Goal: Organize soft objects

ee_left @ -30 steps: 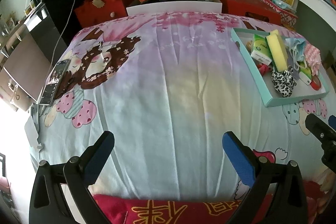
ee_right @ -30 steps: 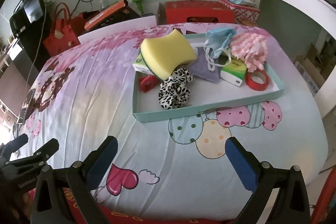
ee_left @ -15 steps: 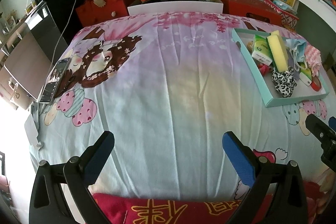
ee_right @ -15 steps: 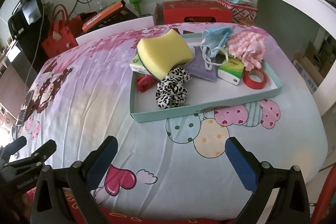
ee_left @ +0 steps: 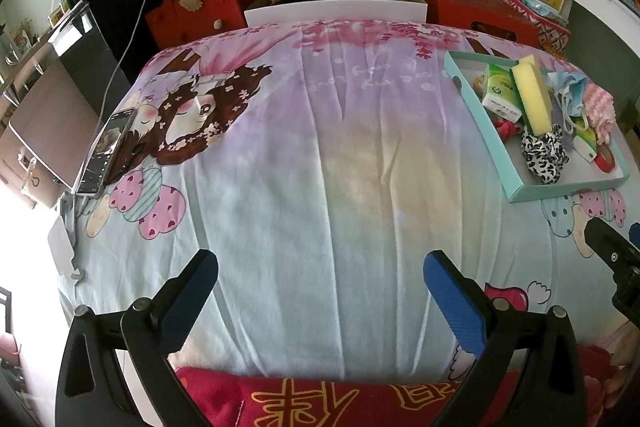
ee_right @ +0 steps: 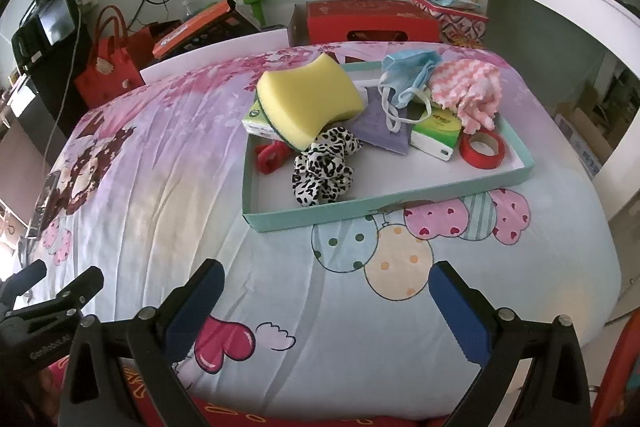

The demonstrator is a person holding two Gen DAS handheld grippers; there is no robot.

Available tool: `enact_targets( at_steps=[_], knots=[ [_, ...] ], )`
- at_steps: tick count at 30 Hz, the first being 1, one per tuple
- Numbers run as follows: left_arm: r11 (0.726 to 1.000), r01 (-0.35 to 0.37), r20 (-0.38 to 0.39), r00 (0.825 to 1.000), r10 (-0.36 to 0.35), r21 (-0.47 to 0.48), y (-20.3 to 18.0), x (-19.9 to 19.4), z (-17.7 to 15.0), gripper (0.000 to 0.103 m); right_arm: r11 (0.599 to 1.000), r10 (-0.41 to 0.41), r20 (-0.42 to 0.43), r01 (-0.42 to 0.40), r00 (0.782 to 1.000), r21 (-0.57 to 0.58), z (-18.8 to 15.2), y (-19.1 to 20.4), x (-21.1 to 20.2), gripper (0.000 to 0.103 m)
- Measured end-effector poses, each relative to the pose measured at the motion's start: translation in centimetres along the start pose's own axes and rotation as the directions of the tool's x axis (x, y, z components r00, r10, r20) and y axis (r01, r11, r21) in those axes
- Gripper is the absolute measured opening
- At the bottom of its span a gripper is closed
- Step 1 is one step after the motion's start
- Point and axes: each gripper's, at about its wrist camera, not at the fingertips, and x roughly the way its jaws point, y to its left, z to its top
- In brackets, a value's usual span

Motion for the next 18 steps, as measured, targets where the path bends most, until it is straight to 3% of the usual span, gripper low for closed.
enact_targets(
  at_steps=[18],
  knots=[
    [1.000, -0.009, -0.005, 1.000, 0.009, 0.009, -0.07, 0.10, -0.14, 0.102, 1.000, -0.004, -0.014, 0.004, 1.000, -0.004, 0.00, -0.02, 0.32, 0.103]
  ],
)
